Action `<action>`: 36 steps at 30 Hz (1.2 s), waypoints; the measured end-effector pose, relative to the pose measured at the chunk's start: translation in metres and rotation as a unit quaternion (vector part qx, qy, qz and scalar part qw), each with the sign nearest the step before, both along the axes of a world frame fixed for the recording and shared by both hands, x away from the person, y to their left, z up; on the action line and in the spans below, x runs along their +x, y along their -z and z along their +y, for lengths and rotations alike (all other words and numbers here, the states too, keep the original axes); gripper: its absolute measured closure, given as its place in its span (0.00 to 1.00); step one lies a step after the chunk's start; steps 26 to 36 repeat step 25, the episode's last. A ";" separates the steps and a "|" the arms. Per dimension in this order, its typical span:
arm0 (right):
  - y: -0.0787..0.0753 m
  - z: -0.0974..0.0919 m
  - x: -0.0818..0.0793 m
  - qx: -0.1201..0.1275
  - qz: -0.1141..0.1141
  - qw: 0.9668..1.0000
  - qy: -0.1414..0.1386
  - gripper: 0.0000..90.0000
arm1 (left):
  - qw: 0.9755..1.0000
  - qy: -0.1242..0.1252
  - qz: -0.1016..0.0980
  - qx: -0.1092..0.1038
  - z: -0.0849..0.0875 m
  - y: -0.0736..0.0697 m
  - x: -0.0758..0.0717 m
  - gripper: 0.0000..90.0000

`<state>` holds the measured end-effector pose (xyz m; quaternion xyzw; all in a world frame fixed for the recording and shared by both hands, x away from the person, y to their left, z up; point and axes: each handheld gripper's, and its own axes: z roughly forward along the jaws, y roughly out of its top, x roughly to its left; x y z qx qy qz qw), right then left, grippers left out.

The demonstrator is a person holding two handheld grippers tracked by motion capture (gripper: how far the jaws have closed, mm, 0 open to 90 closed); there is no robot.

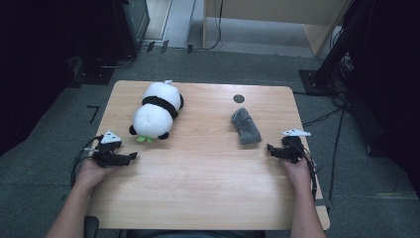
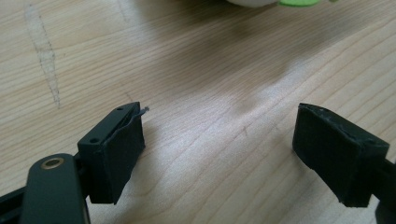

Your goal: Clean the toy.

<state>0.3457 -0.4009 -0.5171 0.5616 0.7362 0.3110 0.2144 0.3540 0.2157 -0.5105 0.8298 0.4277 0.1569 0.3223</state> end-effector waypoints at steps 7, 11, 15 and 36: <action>0.007 0.002 0.001 0.009 -0.026 1.000 -0.003 0.19 | 1.000 0.002 -0.019 -0.001 -0.004 0.004 -0.004 0.16; 0.007 0.003 0.002 0.009 -0.026 1.000 -0.002 0.18 | 1.000 -0.007 -0.025 -0.005 -0.005 0.006 -0.004 0.14; 0.007 0.004 0.002 0.008 -0.025 1.000 0.002 0.17 | 1.000 -0.009 -0.026 -0.005 -0.006 0.006 -0.004 0.14; 0.007 0.007 0.003 0.007 -0.023 1.000 0.014 0.14 | 1.000 -0.013 -0.026 -0.006 -0.007 0.006 -0.005 0.14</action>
